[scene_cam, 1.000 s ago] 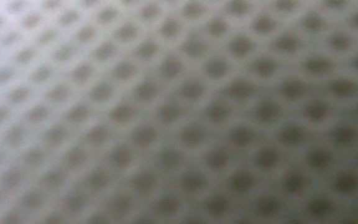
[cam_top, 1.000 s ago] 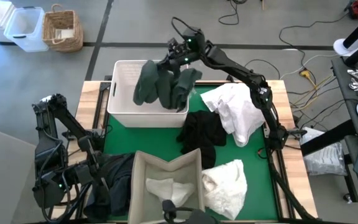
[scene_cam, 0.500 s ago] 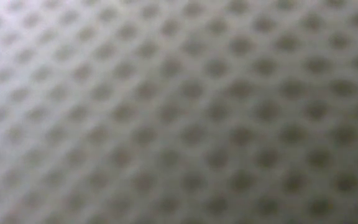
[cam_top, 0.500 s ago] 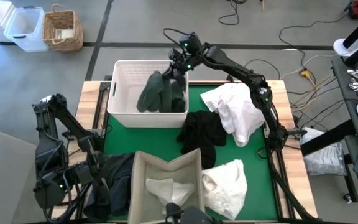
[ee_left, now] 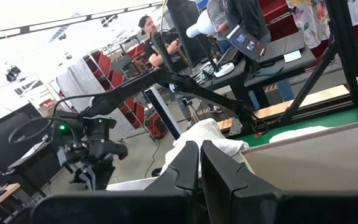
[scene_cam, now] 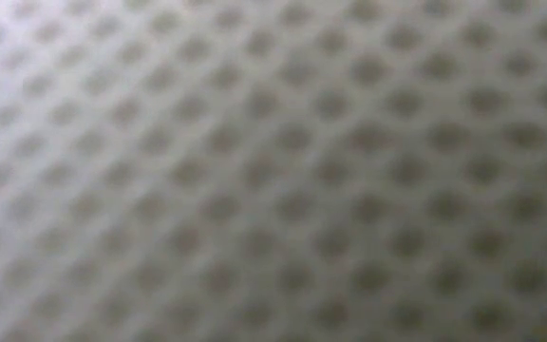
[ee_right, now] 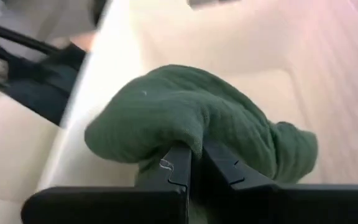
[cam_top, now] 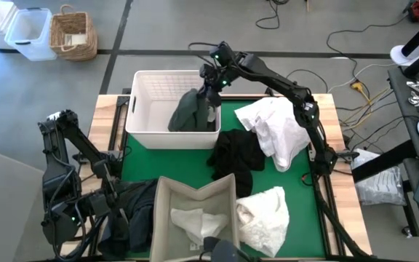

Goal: Sort clothes
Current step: Put the green shirt into the white bin

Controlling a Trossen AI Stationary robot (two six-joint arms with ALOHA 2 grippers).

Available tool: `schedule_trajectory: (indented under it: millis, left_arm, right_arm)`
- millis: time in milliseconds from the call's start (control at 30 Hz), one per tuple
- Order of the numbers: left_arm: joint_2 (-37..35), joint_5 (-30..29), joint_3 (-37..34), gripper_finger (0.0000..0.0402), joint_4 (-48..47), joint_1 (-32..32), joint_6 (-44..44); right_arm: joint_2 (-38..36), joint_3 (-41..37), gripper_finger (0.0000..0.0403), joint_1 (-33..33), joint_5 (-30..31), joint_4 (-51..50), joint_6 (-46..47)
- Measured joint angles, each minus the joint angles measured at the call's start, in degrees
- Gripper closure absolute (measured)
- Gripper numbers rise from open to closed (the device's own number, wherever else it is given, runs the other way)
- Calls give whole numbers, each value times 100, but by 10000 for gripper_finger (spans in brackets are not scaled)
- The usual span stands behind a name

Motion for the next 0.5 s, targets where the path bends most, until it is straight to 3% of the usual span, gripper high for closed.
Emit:
schedule_trajectory:
  millis: [167, 500]
  left_arm:
    - [0, -2, 0, 401, 0, 2, -1]
    - [0, -2, 0, 401, 0, 2, -1]
  right_arm:
    - [-61, 0, 390, 12, 688, -335, -318]
    - [-263, 0, 378, 223, 1114, -674, -1015]
